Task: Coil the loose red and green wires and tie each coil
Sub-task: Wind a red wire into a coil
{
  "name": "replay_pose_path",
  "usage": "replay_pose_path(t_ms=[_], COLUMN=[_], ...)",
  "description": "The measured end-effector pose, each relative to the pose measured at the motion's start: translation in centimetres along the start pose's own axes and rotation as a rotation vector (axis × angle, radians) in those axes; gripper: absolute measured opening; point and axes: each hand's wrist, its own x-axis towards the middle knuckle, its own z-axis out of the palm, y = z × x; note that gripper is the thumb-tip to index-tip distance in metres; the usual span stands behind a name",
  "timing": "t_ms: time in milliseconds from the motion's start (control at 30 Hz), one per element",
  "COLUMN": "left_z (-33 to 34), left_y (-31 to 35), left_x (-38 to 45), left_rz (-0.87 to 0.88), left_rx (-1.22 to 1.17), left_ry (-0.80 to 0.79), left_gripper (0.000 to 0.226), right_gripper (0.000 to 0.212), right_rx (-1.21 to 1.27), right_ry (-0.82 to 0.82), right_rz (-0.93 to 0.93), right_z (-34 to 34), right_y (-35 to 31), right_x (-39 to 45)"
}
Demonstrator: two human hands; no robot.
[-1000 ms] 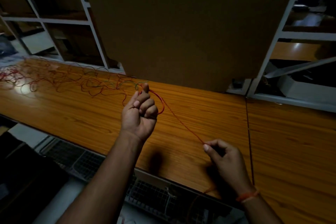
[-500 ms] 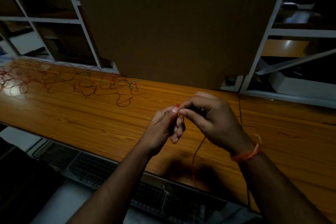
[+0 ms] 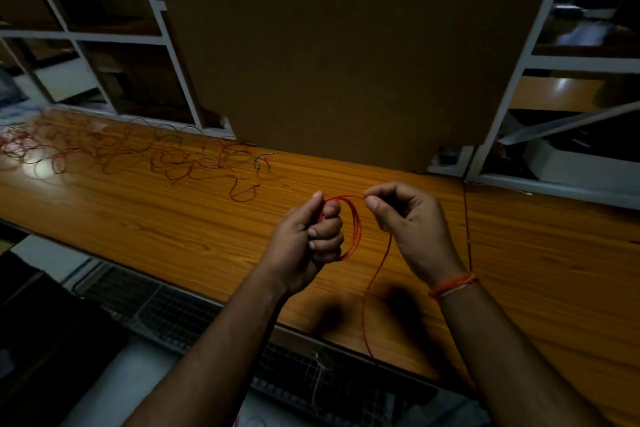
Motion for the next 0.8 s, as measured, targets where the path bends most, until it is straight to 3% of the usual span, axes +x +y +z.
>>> replay_pose_path(t_ms=[233,467,533,633,733,800], left_z=[0.0,-0.4,-0.6,-0.6,-0.4,-0.3], left_y=[0.3,3.0,3.4,3.0,2.1,1.4], left_x=[0.5,0.6,0.5,0.7,1.0,0.9], left_rz=[0.026,0.152,0.178,0.194,0.194,0.212], left_rx=[-0.270,-0.383,-0.391,-0.336,-0.172,0.087], left_ry=[0.126,0.244,0.284,0.310,0.298,0.307], left_gripper=[0.030,0.034,0.030,0.028,0.028,0.025], right_gripper=[0.012,0.008,0.009,0.011,0.007,0.007], right_rx=[0.100,0.153,-0.080,-0.390,-0.499,-0.514], right_ry=[0.034,0.227,0.217,0.067,-0.084,-0.148], right_rz=[0.270,0.538,0.467,0.223,-0.066,-0.190], right_z=[1.6,2.2,1.5,0.5,0.1,0.0], right_y=[4.5,8.8,8.6,6.2,3.5,1.6], right_x=[-3.9,-9.1,-9.8,-9.4,-8.1,-7.1])
